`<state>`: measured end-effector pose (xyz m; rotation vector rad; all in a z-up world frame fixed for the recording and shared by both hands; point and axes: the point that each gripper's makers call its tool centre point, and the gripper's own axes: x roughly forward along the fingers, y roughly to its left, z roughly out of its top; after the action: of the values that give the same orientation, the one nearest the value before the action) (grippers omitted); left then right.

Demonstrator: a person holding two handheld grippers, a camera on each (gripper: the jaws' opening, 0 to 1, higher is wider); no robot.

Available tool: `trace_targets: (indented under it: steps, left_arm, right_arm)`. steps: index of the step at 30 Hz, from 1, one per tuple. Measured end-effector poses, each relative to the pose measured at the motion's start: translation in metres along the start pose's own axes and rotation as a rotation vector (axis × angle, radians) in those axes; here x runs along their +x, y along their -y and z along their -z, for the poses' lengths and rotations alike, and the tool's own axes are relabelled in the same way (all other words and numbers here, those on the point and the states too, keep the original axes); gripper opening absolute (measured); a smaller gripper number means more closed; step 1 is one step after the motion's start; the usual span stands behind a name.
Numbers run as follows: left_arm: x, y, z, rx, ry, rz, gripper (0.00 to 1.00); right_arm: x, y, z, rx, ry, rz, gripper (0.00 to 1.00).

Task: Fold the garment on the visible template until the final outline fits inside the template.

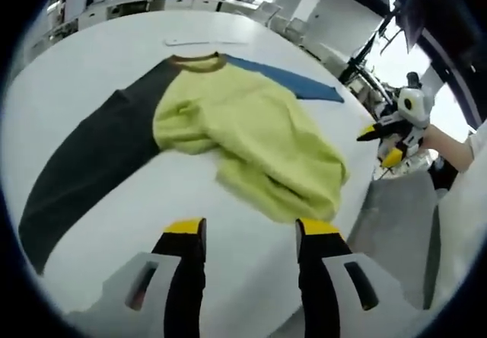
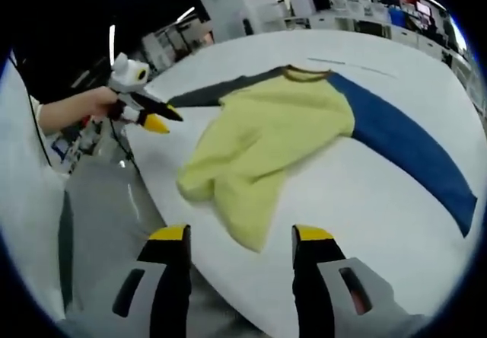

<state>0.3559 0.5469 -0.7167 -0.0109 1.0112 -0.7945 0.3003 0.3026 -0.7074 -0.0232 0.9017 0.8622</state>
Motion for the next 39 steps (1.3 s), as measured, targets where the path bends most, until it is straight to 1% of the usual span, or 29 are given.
trace_targets:
  steps: [6,12,17,21,26,28,31,39]
  left_arm:
    - [0.006,-0.007,0.001,0.016,-0.002,-0.011,0.43]
    - [0.012,-0.012,0.001,0.034,-0.002,-0.017,0.41]
    - [0.018,-0.015,-0.004,0.064,0.007,-0.022,0.38]
    - [0.024,-0.017,-0.009,0.098,0.016,-0.016,0.39]
    - [0.030,-0.021,-0.014,0.123,0.014,-0.015,0.38]
    - [0.032,-0.022,-0.015,0.128,0.014,-0.012,0.37]
    - [0.034,-0.023,-0.016,0.124,0.015,-0.012,0.38]
    - [0.040,-0.024,-0.020,0.146,0.022,-0.009,0.33]
  right_arm:
    - [0.004,0.000,0.001,0.004,-0.008,-0.008,0.51]
    - [0.009,-0.001,0.005,0.014,-0.010,-0.017,0.46]
    - [0.014,0.000,0.008,0.021,-0.012,-0.022,0.44]
    - [0.015,0.002,0.012,0.028,-0.018,-0.018,0.41]
    - [0.016,0.004,0.014,0.037,-0.016,-0.015,0.39]
    - [0.017,0.006,0.016,0.045,-0.018,-0.013,0.39]
    - [0.017,0.007,0.015,0.053,-0.009,-0.012,0.37]
    - [0.027,0.012,0.019,0.046,-0.028,0.003,0.35]
